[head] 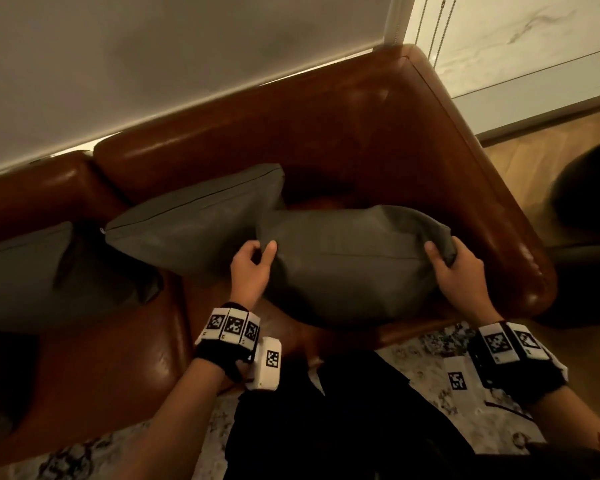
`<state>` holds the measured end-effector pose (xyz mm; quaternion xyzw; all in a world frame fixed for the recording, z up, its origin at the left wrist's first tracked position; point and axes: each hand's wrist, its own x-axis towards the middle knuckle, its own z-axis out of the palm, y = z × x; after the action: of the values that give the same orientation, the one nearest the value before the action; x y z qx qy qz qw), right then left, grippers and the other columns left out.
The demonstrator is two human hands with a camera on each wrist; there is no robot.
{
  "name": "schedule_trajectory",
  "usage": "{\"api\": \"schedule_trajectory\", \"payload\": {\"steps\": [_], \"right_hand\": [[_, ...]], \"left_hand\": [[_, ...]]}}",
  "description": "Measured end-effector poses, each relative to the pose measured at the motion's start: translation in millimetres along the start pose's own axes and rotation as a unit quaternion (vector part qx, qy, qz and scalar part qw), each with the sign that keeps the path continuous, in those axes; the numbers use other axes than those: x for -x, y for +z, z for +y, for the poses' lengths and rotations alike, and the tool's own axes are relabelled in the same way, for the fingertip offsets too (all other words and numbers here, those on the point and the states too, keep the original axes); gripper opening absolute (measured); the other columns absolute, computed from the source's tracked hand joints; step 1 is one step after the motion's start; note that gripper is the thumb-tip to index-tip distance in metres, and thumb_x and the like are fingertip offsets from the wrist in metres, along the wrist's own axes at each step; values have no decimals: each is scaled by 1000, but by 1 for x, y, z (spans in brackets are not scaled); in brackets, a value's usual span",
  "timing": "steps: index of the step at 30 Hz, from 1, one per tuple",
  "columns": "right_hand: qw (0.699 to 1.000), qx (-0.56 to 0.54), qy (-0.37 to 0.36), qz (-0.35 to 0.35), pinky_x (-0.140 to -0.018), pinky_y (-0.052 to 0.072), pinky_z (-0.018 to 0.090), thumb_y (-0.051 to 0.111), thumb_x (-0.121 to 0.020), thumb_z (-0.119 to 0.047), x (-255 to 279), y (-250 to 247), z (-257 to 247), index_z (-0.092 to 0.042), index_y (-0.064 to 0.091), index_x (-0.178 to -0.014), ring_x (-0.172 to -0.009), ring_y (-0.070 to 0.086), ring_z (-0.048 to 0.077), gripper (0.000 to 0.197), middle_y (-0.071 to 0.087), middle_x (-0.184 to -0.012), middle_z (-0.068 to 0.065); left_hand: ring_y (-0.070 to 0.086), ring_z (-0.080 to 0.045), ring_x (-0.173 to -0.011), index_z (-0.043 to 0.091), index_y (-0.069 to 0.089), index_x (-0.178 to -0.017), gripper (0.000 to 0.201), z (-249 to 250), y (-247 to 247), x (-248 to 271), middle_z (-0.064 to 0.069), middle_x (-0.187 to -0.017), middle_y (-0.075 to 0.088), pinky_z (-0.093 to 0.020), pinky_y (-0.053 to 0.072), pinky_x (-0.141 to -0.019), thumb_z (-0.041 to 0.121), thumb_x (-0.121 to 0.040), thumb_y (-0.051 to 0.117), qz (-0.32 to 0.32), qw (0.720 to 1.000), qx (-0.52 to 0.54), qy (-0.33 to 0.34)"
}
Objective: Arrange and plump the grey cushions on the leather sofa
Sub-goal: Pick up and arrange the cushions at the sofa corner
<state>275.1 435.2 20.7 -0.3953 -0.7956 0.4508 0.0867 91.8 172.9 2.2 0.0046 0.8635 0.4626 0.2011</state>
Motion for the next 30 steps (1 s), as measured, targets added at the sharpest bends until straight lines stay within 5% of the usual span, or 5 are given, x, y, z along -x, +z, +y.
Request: {"api": "schedule_trajectory", "payload": {"steps": [10,14,20,26,30], "right_hand": [[975,68,147,-151,-59,59,41,64,-87,-27,-10,52,72,-7,54,-107,-92,63,32,30,59,-98,9],[974,58,161,-152,-43,54,26,61,-89,-22,-11,54,65,-5,53,-105,-77,63,28,24,57,-95,11],[973,71,127,-179,-80,54,47,60,-90,-24,-10,54,64,-6,53,-114,-96,62,34,31,62,-108,14],[962,40,75,-261,-67,54,22,51,-94,-24,-6,44,57,-6,50,-126,-98,63,30,36,61,-109,7],[975,-6,120,-187,-77,57,46,54,-91,-31,-19,21,65,-5,58,-118,-92,65,31,37,65,-109,15]], "left_hand": [[60,-35,-106,0,65,-106,22,-35,5,-4,-22,-109,66,-30,42,-90,8,-93,49,28,988,-153,-20],[63,-30,-99,-2,63,-103,23,-33,-2,-3,-20,-103,68,-27,43,-86,15,-88,61,38,988,-149,-16],[60,-30,-107,2,61,-114,37,-33,-5,-10,-17,-110,67,-31,42,-92,28,-88,60,8,982,-179,-66],[57,-34,-105,1,60,-108,27,-43,-16,-22,-24,-108,62,-30,40,-85,22,-93,53,7,991,-87,-100],[60,-12,-68,11,55,-81,30,-40,-59,-19,-1,-69,64,-26,42,-75,19,-101,34,52,969,218,-107]]}}
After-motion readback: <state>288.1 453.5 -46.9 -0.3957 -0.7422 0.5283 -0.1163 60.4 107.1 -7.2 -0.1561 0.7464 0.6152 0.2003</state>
